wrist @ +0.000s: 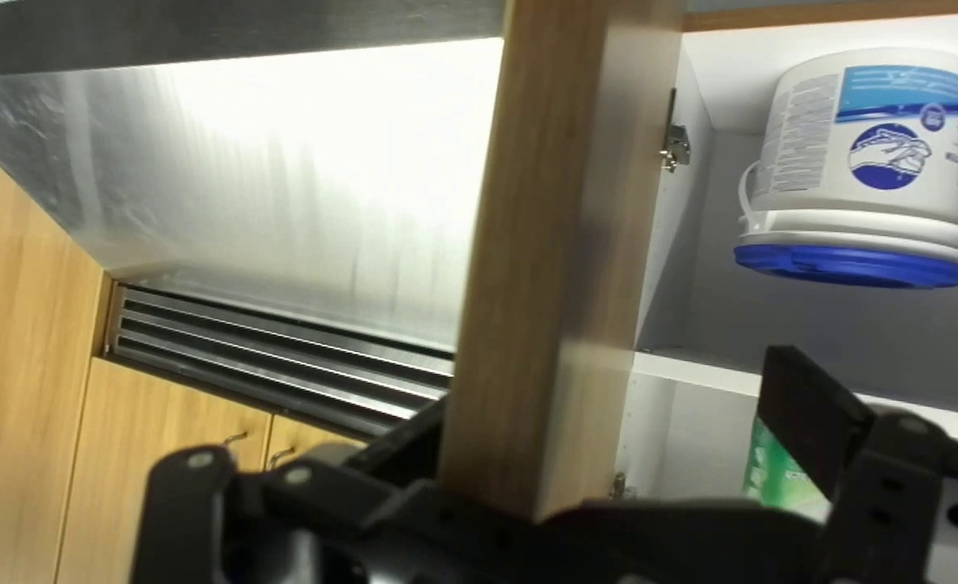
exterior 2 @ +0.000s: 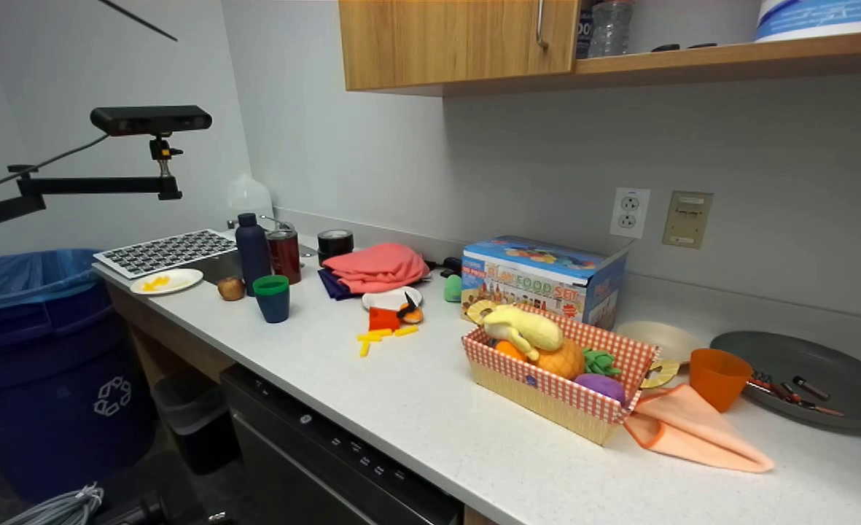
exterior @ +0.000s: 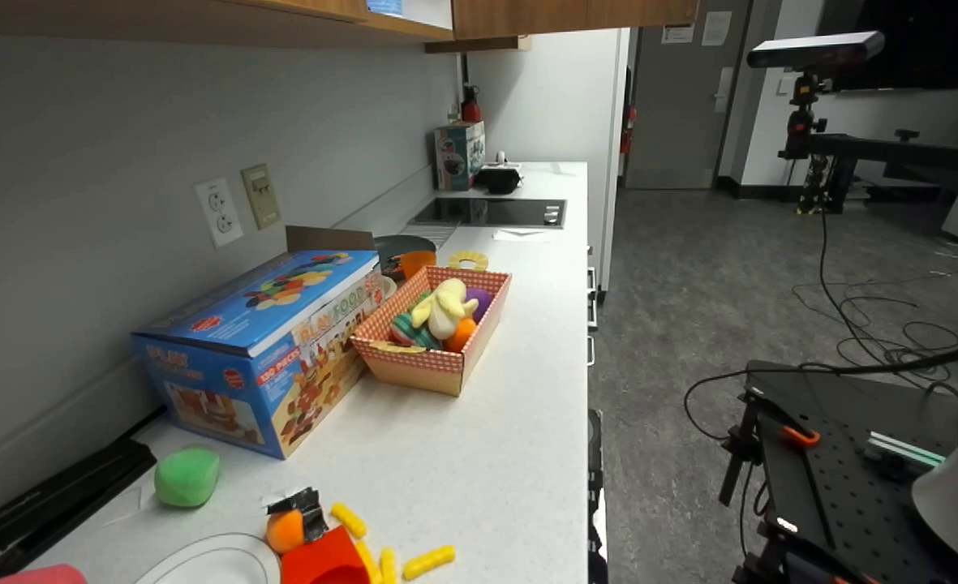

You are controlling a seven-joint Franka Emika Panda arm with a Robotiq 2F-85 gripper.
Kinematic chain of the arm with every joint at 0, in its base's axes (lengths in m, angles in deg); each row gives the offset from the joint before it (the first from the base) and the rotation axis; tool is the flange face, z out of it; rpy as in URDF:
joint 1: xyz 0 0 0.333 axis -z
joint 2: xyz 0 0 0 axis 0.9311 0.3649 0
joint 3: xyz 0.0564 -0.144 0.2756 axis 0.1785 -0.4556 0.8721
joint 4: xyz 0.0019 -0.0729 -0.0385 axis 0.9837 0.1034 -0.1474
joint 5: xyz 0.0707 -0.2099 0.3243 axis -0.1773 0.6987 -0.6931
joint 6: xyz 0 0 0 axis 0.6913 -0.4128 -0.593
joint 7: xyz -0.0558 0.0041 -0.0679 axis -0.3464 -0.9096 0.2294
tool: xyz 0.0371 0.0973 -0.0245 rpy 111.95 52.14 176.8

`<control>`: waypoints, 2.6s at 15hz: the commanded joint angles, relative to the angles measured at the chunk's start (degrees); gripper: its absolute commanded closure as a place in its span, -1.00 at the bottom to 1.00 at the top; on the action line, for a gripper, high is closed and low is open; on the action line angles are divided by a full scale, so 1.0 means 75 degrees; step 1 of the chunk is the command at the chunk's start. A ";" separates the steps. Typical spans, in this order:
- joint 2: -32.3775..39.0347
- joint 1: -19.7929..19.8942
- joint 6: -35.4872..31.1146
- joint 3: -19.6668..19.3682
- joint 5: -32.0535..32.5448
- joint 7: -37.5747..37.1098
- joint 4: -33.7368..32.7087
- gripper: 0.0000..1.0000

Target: Close the open upper cabinet door

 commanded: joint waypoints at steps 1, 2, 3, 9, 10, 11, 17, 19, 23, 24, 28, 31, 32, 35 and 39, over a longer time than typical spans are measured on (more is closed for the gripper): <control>-0.0480 -0.0067 0.0278 0.0572 -0.0020 0.0288 0.0492 -1.00; -0.0622 -0.0052 0.0310 0.0686 -0.0010 0.0305 0.0624 -1.00; -0.0751 -0.0059 0.0395 0.0766 -0.0026 0.0326 0.0723 -1.00; -0.1365 -0.0196 0.1051 0.1339 -0.0158 0.0327 0.1091 -1.00; -0.1419 -0.0199 0.1145 0.1447 -0.0154 0.0347 0.1138 -1.00; -0.1422 -0.0203 0.1195 0.1540 -0.0153 0.0366 0.1173 -1.00; -0.1202 -0.0296 0.1318 0.1678 -0.0287 0.0514 0.1065 -1.00; -0.1080 -0.0353 0.1336 0.1627 -0.0366 0.0664 0.0944 -1.00; -0.0955 -0.0685 0.1579 0.1469 -0.0811 0.1101 0.0632 -1.00; -0.0920 -0.0795 0.1653 0.1435 -0.0972 0.1203 0.0547 -1.00; -0.0703 -0.1138 0.2098 0.1405 -0.1548 0.1500 0.0210 -1.00; -0.0399 -0.1285 0.2452 0.1387 -0.2010 0.1647 -0.0064 -1.00; -0.0270 -0.1286 0.2535 0.1397 -0.2136 0.1686 -0.0164 -1.00; 0.0195 -0.1178 0.2572 0.1447 -0.2494 0.1797 -0.0479 -1.00; 0.0916 -0.0779 0.1864 0.1656 -0.2748 0.1736 -0.0903 -1.00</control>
